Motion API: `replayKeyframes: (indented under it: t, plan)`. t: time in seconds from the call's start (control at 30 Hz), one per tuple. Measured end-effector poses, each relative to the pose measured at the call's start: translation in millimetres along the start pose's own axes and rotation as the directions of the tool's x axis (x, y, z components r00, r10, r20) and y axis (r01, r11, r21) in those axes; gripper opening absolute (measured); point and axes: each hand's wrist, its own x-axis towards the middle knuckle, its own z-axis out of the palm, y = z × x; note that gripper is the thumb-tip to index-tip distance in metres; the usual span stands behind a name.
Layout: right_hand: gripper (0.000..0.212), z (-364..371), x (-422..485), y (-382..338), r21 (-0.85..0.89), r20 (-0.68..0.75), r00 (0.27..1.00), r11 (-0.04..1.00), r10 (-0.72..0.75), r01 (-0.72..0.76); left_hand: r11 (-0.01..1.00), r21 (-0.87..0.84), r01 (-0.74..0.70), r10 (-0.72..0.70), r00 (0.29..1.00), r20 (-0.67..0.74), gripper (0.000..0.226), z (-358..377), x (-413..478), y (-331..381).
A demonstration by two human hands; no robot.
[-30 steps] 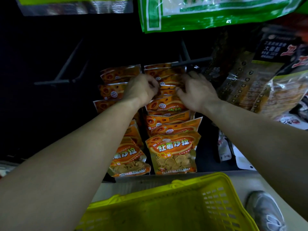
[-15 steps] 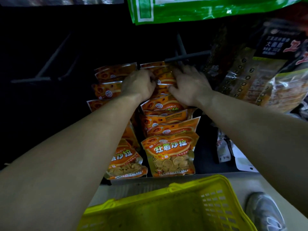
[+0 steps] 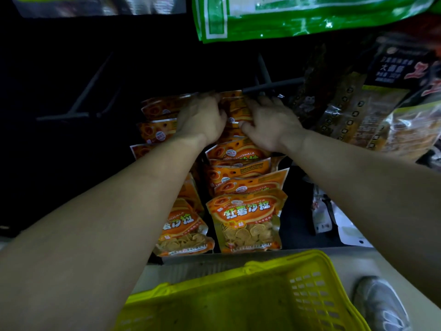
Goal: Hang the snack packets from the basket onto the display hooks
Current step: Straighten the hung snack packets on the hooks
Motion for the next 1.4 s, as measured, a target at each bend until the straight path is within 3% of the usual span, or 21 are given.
replayKeyframes:
  t: [0.33, 0.53, 0.63, 0.77, 1.03, 1.4]
  plan:
    - [0.066, -23.9, -101.3, -81.5, 0.057, 0.169, 0.973, 0.987, -0.156, 0.149, 0.989, -0.124, 0.084, -0.062, 0.983, 0.173, 0.044, -83.8, -122.1, -64.6]
    - [0.083, 3.4, -119.9, -126.8, 0.056, 0.199, 0.935, 0.956, -0.293, 0.287, 0.965, -0.154, 0.212, -0.157, 0.939, 0.306, 0.068, -78.2, -177.8, -93.1]
    - [0.081, 20.2, -119.2, -141.2, -0.024, 0.218, 0.919, 0.939, -0.330, 0.343, 0.990, -0.059, 0.129, -0.105, 0.946, 0.308, 0.087, -69.4, -188.2, -97.5]
    - [0.087, 30.4, -119.2, -145.6, -0.093, 0.259, 0.927, 0.949, -0.270, 0.302, 0.986, 0.072, 0.152, -0.168, 0.910, 0.379, 0.110, -58.6, -185.3, -98.3]
    - [0.079, 31.2, -118.8, -130.9, -0.168, 0.095, 0.962, 0.949, -0.256, 0.269, 0.983, 0.182, 0.026, -0.076, 0.959, 0.273, 0.097, -40.2, -182.2, -101.2]
    - [0.100, 9.7, -118.1, -123.6, -0.037, 0.077, 0.966, 0.967, -0.248, 0.251, 0.991, 0.109, 0.083, -0.109, 0.960, 0.257, 0.110, -50.5, -184.6, -93.1]
